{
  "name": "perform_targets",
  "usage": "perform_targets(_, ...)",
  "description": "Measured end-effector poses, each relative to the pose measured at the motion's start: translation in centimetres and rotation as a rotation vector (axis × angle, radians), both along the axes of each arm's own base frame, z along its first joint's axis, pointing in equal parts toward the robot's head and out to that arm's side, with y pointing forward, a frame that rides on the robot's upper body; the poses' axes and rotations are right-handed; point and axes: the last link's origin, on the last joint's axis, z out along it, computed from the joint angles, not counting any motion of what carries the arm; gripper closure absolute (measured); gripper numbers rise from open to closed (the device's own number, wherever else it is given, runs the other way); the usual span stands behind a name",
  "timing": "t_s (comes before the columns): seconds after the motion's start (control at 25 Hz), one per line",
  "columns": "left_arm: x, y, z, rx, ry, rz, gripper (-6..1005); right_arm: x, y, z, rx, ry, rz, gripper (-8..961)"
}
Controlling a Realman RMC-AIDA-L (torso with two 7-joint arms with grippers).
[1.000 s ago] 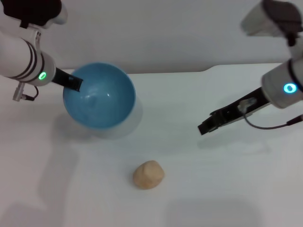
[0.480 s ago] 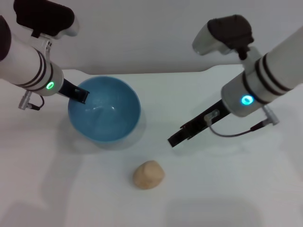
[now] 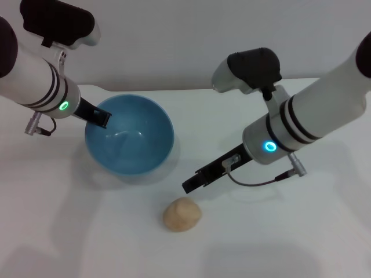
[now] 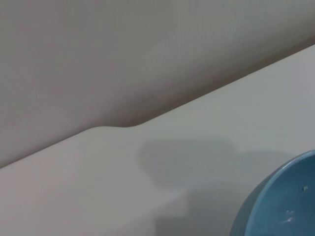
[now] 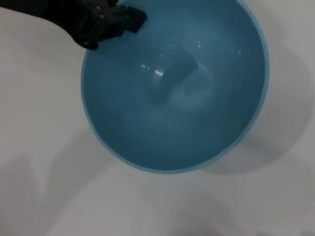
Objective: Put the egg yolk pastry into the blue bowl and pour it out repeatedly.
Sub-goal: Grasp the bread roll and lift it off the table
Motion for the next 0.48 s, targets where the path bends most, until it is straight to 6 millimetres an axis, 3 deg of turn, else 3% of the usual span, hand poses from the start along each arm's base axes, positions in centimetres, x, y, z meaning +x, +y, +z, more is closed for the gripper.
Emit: perform_targets(0.48, 0.91, -0.36, -0.48, -0.061, 0.029, 0.016, 999, 0.18, -0.72, -1.21, -0.014, 0.013, -0.016, 490)
